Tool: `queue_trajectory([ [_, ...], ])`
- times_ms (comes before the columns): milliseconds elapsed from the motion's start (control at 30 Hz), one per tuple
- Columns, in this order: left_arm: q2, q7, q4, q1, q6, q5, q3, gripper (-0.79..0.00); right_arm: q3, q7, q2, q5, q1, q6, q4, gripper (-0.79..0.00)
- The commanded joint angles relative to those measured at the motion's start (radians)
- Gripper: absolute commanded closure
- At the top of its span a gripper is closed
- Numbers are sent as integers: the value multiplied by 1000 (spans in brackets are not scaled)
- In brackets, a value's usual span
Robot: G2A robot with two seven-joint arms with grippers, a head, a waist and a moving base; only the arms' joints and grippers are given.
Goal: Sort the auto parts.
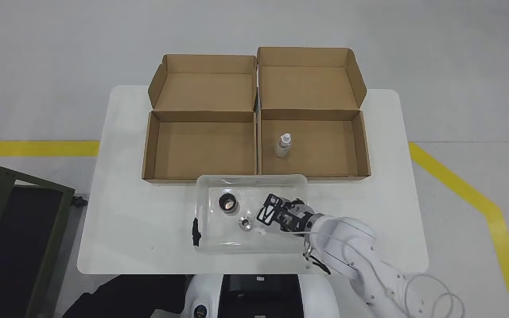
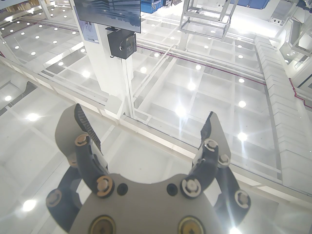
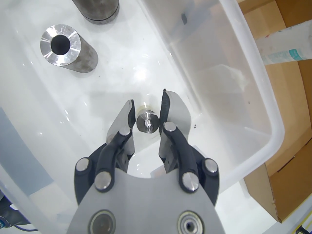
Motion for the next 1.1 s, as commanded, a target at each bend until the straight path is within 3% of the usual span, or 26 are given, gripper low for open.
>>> queue_trajectory([
  [0,0,0,0,0,0,0,0,-785,-2,-3,0,-5,-1,2,-6,-18],
  [500,0,0,0,0,0,0,0,-785,-42,-39,-10,-4,51,-3,3,0],
  [667,0,0,0,0,0,0,0,-785,-50,-23,-10,-11,45,-15,-76,0],
  [900,0,0,0,0,0,0,0,-785,-57,29,0,-2,16,-113,-160,-203],
  [1067,0,0,0,0,0,0,0,-785,-43,78,3,51,24,-152,-168,-268],
])
